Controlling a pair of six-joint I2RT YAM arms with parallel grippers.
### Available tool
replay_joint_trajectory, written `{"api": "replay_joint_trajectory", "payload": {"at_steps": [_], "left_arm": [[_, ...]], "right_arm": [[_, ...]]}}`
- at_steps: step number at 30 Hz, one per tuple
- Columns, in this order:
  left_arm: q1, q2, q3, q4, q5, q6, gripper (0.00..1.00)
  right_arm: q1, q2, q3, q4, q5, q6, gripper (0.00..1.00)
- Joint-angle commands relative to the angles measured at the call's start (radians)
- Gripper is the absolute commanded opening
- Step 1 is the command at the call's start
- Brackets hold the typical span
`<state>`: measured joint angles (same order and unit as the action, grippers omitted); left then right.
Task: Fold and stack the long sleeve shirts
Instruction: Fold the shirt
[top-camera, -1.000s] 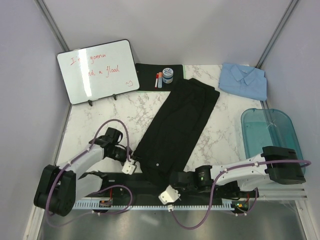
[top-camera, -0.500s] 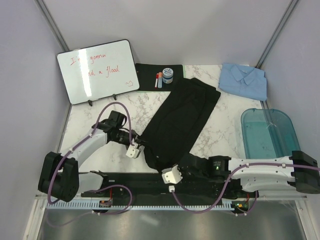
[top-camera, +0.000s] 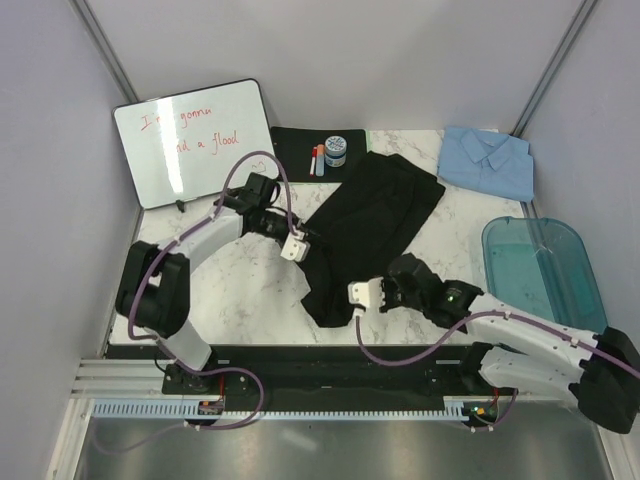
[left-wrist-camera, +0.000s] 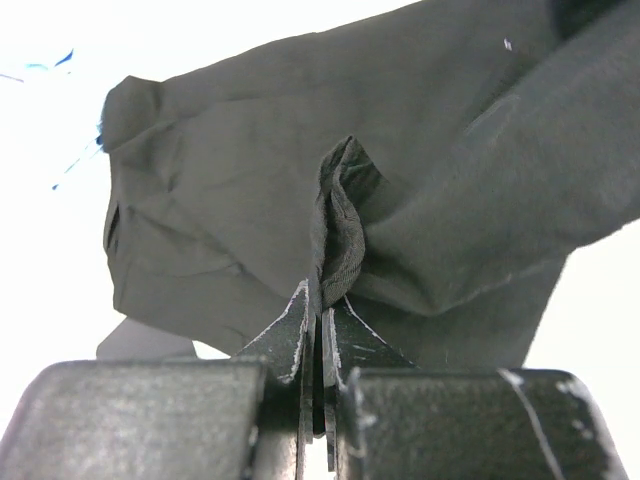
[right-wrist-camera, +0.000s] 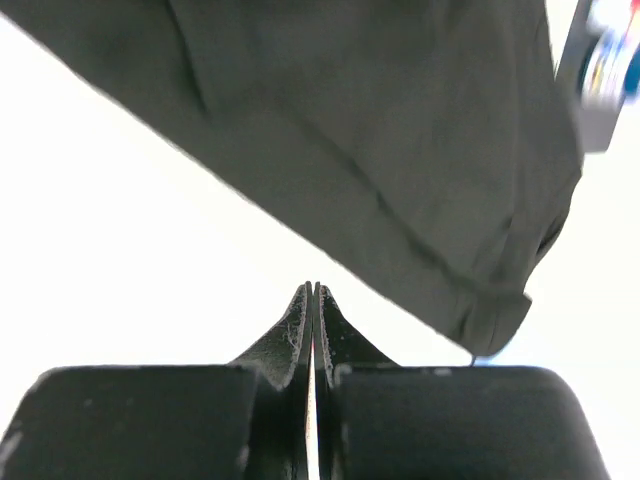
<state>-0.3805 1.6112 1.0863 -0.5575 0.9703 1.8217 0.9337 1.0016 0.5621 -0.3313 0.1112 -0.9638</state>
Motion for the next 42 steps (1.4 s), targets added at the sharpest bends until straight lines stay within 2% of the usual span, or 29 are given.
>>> {"api": "replay_joint_trajectory", "payload": {"at_steps": [1,7,11,16,20,22,30,32,33,34,36,38,42], "left_arm": [[-0.015,0.137,0.154,0.053,0.004,-0.059,0.02],[-0.04,0.309,0.354,0.064,-0.038,-0.151,0.02],[-0.04,0.42,0.481,0.137,-0.074,-0.332,0.02],[-0.044,0.467,0.527,0.258,-0.153,-0.504,0.02],[-0.06,0.489,0.524,0.343,-0.193,-0.55,0.02],[-0.076,0.487,0.489,0.474,-0.234,-0.597,0.02],[-0.112,0.567,0.509,0.484,-0.33,-0.565,0.02],[-0.118,0.585,0.511,0.473,-0.364,-0.559,0.12],[-0.118,0.59,0.509,0.469,-0.392,-0.552,0.31],[-0.118,0.595,0.509,0.47,-0.407,-0.559,0.42],[-0.12,0.607,0.524,0.47,-0.47,-0.616,0.8],[-0.115,0.59,0.541,0.493,-0.544,-0.727,0.88],[-0.084,0.486,0.52,0.495,-0.547,-0.923,0.89]], "right_arm": [[-0.154,0.052,0.085,-0.009,-0.108,-0.084,0.0],[-0.453,0.231,0.215,-0.003,-0.261,-0.104,0.0],[-0.614,0.412,0.37,-0.055,-0.337,-0.053,0.0],[-0.671,0.541,0.544,-0.126,-0.413,0.014,0.0],[-0.7,0.643,0.622,-0.173,-0.446,0.076,0.0],[-0.708,0.675,0.663,-0.189,-0.446,0.111,0.0],[-0.769,0.833,0.829,-0.258,-0.456,0.244,0.01],[-0.774,0.857,0.852,-0.268,-0.455,0.279,0.03],[-0.774,0.867,0.883,-0.278,-0.456,0.29,0.04],[-0.774,0.884,0.9,-0.29,-0.462,0.303,0.06],[-0.773,0.902,0.955,-0.301,-0.473,0.358,0.12],[-0.773,0.928,1.012,-0.311,-0.49,0.411,0.15],[-0.725,0.979,1.065,-0.327,-0.527,0.451,0.18]]}}
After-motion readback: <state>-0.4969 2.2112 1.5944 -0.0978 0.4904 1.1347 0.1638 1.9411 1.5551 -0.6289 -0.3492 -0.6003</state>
